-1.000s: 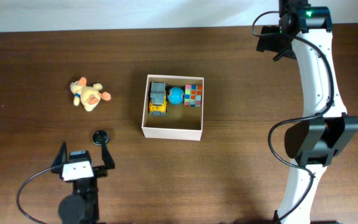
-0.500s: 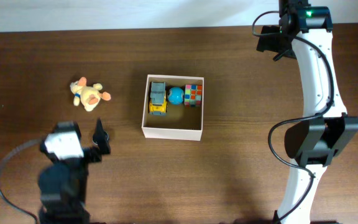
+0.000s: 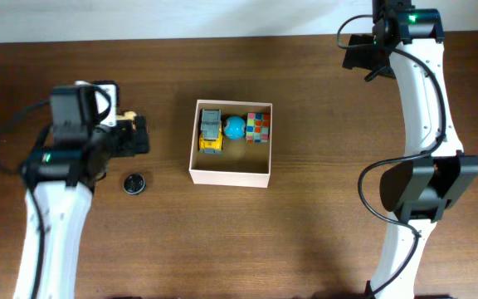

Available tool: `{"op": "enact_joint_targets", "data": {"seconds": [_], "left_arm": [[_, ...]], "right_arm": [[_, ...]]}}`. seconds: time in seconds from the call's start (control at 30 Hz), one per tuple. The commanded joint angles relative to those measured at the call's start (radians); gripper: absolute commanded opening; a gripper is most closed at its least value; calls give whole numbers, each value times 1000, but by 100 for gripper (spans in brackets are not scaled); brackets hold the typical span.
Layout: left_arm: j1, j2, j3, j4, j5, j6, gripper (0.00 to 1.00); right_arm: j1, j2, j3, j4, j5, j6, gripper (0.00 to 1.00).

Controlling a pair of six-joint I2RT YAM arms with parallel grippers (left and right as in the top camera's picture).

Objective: Pack container
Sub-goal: 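Move the left gripper down and grasp the black toy wheel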

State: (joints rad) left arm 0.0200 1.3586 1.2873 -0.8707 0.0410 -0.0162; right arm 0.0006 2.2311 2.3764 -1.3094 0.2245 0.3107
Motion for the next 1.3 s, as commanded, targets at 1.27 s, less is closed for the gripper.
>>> {"op": "enact_joint_targets", "data": {"seconds": [1.27], "left_arm": [[2, 483, 17, -163, -60, -140, 99]], "right_arm": [[-2, 3, -4, 0, 16, 5, 99]]}}
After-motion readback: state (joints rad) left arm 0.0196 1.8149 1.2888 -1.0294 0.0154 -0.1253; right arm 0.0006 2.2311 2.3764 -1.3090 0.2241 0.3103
